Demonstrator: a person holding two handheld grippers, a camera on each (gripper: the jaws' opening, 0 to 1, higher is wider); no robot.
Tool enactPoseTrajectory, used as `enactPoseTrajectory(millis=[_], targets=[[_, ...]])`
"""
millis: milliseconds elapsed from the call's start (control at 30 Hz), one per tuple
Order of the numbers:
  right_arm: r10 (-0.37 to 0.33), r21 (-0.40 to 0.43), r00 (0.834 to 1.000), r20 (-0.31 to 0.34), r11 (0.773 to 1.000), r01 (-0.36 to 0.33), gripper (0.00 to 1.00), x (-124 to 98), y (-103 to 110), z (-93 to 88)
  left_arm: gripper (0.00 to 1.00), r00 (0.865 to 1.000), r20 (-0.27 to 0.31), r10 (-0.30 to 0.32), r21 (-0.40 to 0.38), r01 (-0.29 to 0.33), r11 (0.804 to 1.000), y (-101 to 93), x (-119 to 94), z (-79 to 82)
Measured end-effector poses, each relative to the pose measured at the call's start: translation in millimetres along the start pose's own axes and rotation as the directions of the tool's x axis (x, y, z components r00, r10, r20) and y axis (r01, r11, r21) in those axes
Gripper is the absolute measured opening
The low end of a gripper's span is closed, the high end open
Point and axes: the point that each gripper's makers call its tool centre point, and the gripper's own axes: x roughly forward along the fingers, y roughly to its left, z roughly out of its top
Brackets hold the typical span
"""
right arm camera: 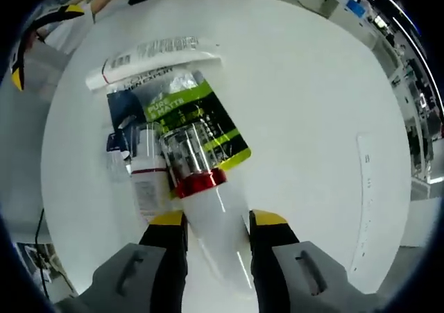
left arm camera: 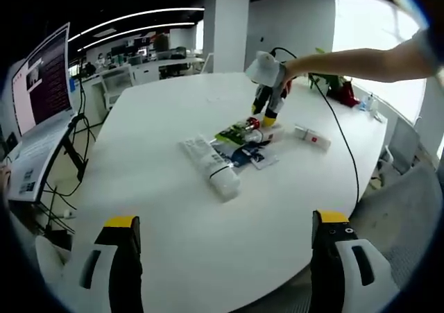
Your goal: Arrange the skincare products in the storage area until every visible bottle or jar stands upright without overlapping.
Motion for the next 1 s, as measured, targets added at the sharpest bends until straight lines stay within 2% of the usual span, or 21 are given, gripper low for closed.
enactPoseTrajectory(millis=[133,300,500,533,567,733,800,1000], targets=[[0.005,-0.031,0.999,-0.042,0.999,-0.006,0.36,0.6,0.6,-1.7,0.97,1.0,-0.004,0.001,0.0,-0.001,1.0,0.5,-0.2,-0.9],[0.035,-0.031,0.998,-0.042,0.999,-0.037,0.35,2.5,-2.9,-1.7,0.97,1.0,-0.011,0.003,0.0,-0.003,1.0,0.8,-0.4,-2.4],[0.035,0.021,0.998,-0.056,0.999,-0.034,0.37,5.1,-5.1,-2.4,0.97,1.0,-0.014,0.006,0.002,-0.006,1.0,0.9,-1.0,-2.5],[0.021,0.087,0.998,-0.063,0.996,-0.015,0.37,4.3,-2.2,-3.8,0.97,1.0,-0.013,0.006,0.003,-0.006,1.0,0.9,-1.1,-2.4],[0.039,0.031,0.997,-0.061,0.999,-0.037,0.37,4.6,-1.1,-2.4,0.97,1.0,-0.014,0.006,0.004,-0.006,1.0,0.7,-1.1,-2.4],[0.046,0.008,0.998,-0.05,0.999,-0.046,0.37,5.5,0.5,-0.9,0.97,1.0,-0.018,0.002,0.014,-0.002,1.0,-0.9,-0.9,-2.7],[0.04,0.026,0.998,-0.047,0.999,-0.039,0.37,6.2,1.2,-1.3,0.97,1.0,-0.02,-0.001,0.019,0.001,1.0,-1.8,-0.6,-2.7],[0.042,-0.01,0.992,-0.116,0.999,-0.043,0.34,8.0,0.5,-1.6,0.97,0.999,-0.026,-0.02,0.043,0.021,0.999,-8.4,0.8,-3.3]])
